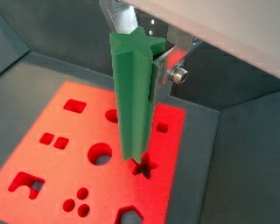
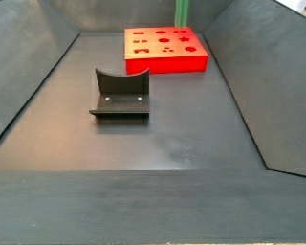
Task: Pick up the star object. Move up. Place the star object on the fixture. Regrasp the star object. Move to above the board. Insert the star object.
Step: Insert the star object.
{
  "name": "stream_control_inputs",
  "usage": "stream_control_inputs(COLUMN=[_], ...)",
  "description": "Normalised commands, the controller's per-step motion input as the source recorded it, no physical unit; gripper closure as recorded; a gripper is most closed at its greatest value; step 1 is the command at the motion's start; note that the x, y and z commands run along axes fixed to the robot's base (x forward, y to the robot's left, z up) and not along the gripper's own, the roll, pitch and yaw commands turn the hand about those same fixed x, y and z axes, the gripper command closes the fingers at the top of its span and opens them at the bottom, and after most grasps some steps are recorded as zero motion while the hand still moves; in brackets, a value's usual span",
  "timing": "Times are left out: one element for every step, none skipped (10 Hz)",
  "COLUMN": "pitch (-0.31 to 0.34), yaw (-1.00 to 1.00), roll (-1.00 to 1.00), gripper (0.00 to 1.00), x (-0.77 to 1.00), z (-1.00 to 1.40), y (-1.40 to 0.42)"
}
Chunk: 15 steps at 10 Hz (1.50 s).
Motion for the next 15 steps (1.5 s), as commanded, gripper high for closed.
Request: stream_control_inputs(pitch=[0.000,0.000,0.000,0.000,0.000,-0.009,0.000,0.000,0.000,0.000,0.000,0.000,0.000,0.000,0.000], yaw=[-0.06,-0.06,-0.04,-0.03,-0.04,-0.08,-0.07,-0.07,-0.07,-0.11,-0.16,-0.17,-0.15,-0.14,-0.15], roll=[0.00,0.00,0.00,0.00,0.00,0.00,0.00,0.00,0.00,0.00,0.00,0.00,0.00,0.00,0.00], gripper=[1.00,1.00,1.00,1.00,1.00,1.00,1.00,1.00,1.00,1.00,1.00,1.00,1.00,1.00,1.00], x=[-0.05,0.00,0.00,0.00,0.00,0.00,0.00,0.00,0.00,0.00,0.04,0.04,0.01,0.01,0.05], z=[-0.26,-0.21,-0.16,-0.15,-0.17,-0.19,-0.18,-0.15,-0.12,-0.10,-0.06,-0.07,-0.07,-0.05,-0.03], y=[0.00,0.00,0.00,0.00,0.00,0.00,0.00,0.00,0.00,0.00,0.00,0.00,0.00,0.00,0.01])
